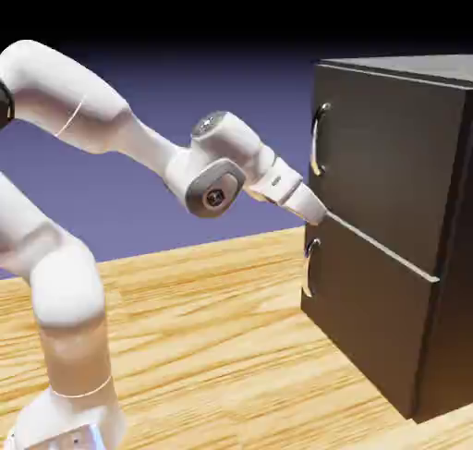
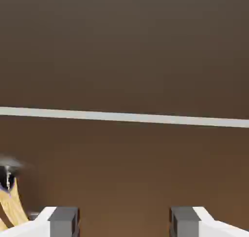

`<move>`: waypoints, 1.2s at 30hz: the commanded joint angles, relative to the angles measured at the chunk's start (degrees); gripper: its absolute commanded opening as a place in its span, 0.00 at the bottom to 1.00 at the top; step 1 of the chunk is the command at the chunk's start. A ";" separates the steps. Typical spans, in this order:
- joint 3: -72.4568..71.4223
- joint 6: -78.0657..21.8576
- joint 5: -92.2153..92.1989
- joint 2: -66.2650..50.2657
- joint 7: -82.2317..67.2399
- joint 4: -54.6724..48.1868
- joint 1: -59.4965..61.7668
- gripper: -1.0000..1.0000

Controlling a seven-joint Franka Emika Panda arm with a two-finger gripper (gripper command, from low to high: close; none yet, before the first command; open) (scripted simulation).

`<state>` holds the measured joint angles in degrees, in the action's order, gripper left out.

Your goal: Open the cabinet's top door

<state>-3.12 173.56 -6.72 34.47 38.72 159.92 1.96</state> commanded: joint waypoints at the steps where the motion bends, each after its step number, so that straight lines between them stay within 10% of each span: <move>1: -1.16 -0.17 -2.50 0.67 -1.39 -0.40 0.98 0.50; 36: -41.65 -6.01 -89.72 24.16 -49.92 -14.43 35.38 0.50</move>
<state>-44.77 167.54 -96.44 58.62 -11.21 145.48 37.34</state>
